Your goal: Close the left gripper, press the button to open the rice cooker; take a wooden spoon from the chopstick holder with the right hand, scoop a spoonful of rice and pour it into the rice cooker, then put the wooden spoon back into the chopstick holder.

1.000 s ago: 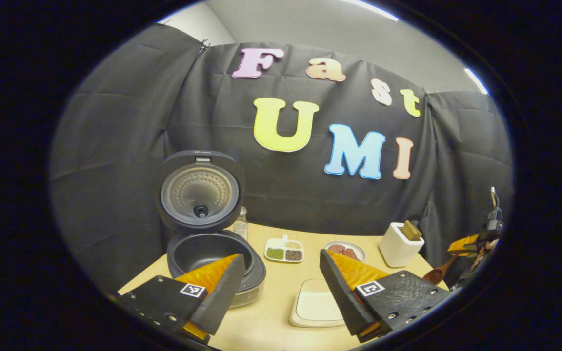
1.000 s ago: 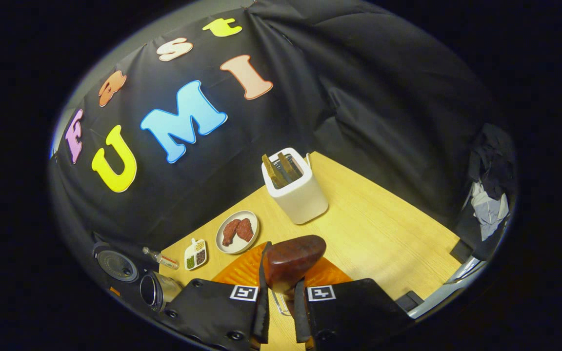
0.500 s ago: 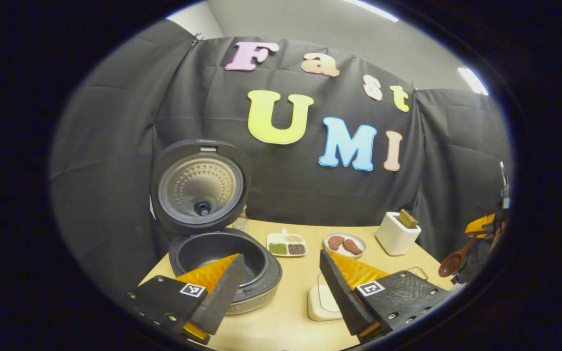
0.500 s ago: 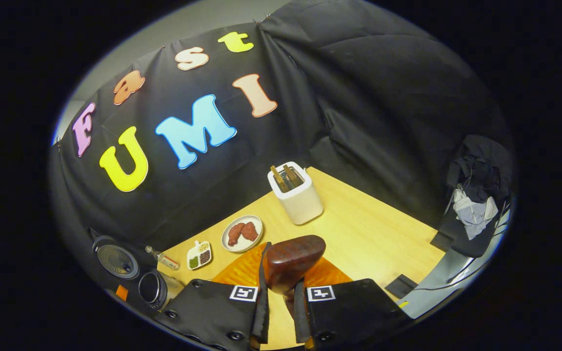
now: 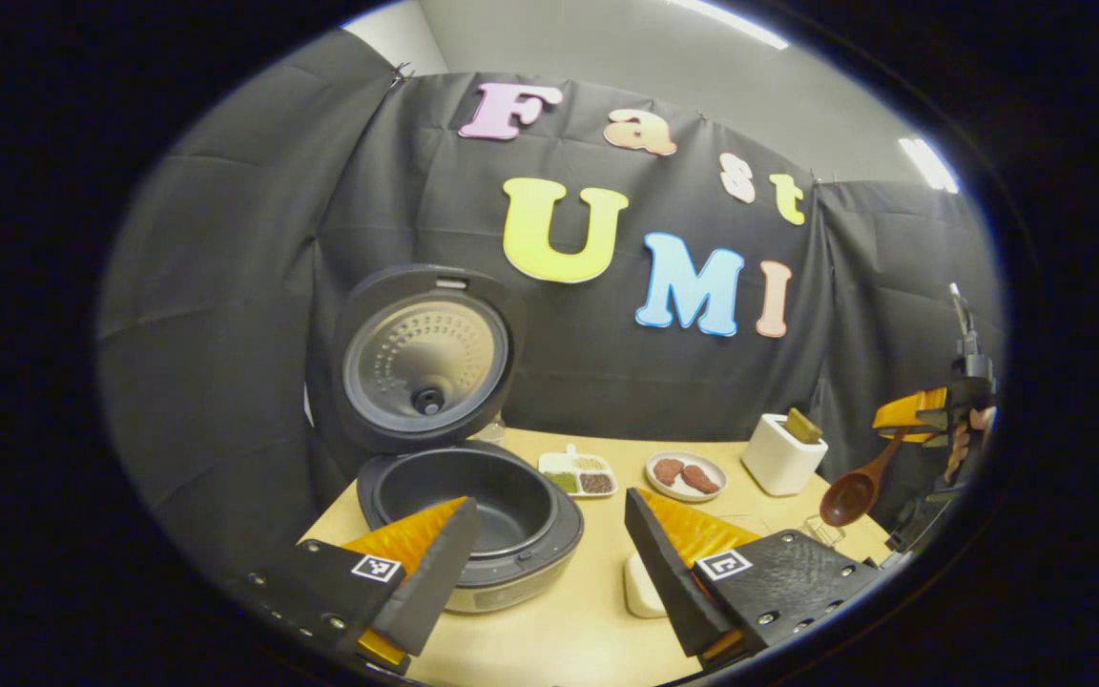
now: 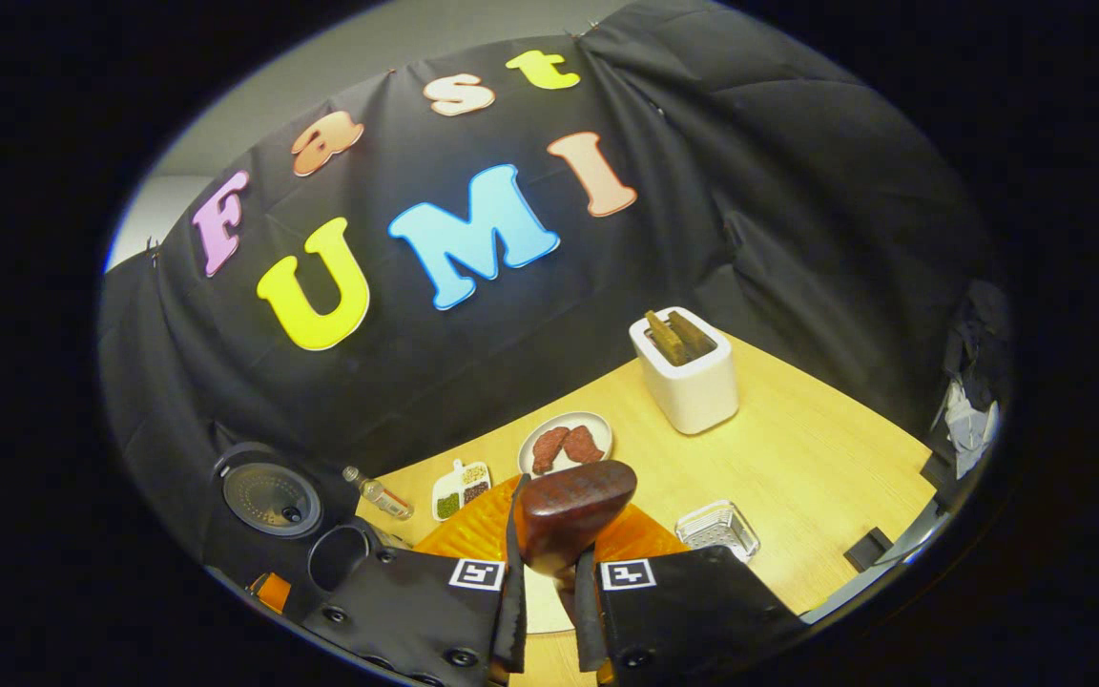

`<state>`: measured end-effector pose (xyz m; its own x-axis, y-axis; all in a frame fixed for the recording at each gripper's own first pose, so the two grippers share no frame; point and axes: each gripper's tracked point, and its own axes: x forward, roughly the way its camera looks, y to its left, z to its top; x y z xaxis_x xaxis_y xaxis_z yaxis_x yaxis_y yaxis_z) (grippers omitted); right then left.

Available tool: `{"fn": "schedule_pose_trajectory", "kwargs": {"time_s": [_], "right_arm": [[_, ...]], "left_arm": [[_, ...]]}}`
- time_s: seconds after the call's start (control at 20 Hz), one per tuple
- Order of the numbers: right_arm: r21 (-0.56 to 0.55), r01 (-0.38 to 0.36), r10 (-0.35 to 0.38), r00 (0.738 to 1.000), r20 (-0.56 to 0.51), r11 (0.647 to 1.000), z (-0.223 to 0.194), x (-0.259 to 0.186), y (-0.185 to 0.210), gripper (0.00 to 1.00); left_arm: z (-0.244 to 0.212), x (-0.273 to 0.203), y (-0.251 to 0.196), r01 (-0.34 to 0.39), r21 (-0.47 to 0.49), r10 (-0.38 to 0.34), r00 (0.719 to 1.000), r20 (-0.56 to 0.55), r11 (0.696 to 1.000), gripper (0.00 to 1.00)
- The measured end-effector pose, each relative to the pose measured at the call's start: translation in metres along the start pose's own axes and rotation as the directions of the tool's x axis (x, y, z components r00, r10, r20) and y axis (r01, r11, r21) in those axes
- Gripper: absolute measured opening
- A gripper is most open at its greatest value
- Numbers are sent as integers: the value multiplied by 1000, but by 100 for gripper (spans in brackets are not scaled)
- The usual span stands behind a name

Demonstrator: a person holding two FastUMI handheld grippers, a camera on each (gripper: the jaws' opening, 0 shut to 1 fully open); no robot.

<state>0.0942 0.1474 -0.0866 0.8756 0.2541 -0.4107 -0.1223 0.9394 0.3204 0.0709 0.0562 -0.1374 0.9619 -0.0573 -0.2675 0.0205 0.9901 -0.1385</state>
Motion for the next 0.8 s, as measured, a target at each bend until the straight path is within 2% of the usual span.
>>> {"fn": "schedule_pose_trajectory", "kwargs": {"time_s": [0.1,0.25,0.55,0.6,0.8], "right_arm": [[-60,-29,28,999,-27,998,-19,18,18,23],[-78,-68,61,995,-82,995,-45,43,36,22],[-198,-31,12,995,-97,980,-83,89,28,23],[-205,-32,11,995,-103,978,-92,95,28,20],[-209,-21,-4,993,-120,978,-120,113,26,23]], "left_arm": [[-7,-6,11,-24,5,24,999,-31,1000,96],[-8,-18,26,-49,12,49,997,-59,999,96],[-27,-20,35,-71,29,73,992,-103,997,96],[-31,-18,32,-69,31,72,991,-109,997,96],[-42,-14,19,-51,17,53,989,-140,999,96]]}}
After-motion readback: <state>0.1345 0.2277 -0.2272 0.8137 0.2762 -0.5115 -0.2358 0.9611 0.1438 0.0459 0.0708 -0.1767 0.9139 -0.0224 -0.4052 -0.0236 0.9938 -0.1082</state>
